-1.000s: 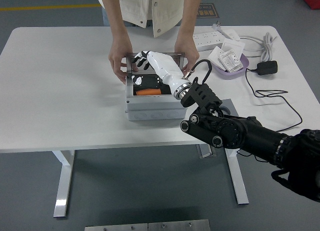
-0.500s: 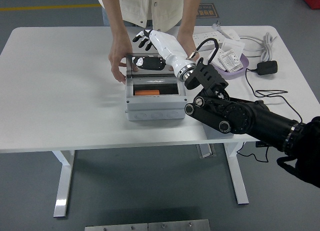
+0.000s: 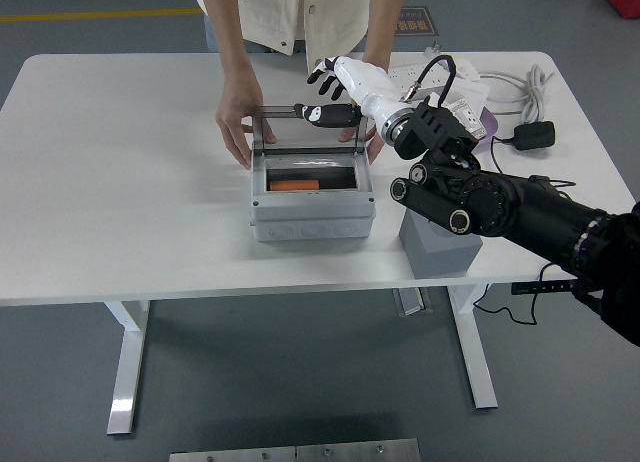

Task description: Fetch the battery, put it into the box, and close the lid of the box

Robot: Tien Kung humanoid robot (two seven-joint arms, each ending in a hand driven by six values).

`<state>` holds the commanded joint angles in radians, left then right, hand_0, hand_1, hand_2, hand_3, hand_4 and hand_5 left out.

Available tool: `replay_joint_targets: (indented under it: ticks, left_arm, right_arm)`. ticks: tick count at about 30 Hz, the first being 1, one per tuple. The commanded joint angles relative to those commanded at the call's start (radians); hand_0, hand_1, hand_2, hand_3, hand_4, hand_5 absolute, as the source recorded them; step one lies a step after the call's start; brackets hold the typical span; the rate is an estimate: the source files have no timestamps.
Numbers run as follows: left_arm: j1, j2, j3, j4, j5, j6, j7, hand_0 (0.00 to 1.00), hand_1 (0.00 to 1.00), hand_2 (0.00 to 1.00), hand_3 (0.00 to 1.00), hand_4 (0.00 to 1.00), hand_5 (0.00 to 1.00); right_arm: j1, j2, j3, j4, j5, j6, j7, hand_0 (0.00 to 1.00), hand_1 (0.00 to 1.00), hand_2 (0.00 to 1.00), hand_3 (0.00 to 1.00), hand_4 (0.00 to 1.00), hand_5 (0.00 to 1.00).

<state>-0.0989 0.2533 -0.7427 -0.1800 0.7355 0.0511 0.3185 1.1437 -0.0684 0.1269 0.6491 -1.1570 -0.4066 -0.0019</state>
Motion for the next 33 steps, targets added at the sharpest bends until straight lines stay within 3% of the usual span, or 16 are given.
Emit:
replay_joint_targets:
  ticks: [1, 18, 33]
  left_arm:
    - [-0.001, 0.000, 0.002, 0.000, -0.001, 0.000, -0.001, 0.617, 0.779, 0.743, 0.779, 0.861, 0.310]
    - [-0.008, -0.002, 0.008, 0.000, -0.009, 0.000, -0.005, 0.617, 0.779, 0.741, 0.778, 0.861, 0.311]
    - [0.004, -0.007, 0.008, 0.000, -0.027, 0.004, -0.009, 0.617, 0.779, 0.741, 0.776, 0.860, 0.315]
  right_arm:
    - [0.001, 0.001, -0.002, -0.001, 0.002, 0.000, 0.001, 0.739, 0.688, 0.697, 0.731, 0.820, 0.527]
    - [-0.038, 0.022, -0.038, 0.016, -0.021, -0.005, 0.001, 0.742, 0.703, 0.711, 0.734, 0.828, 0.539]
    - [-0.050, -0.023, 0.003, 0.138, -0.195, 0.015, -0.058, 0.735, 0.701, 0.709, 0.738, 0.834, 0.574]
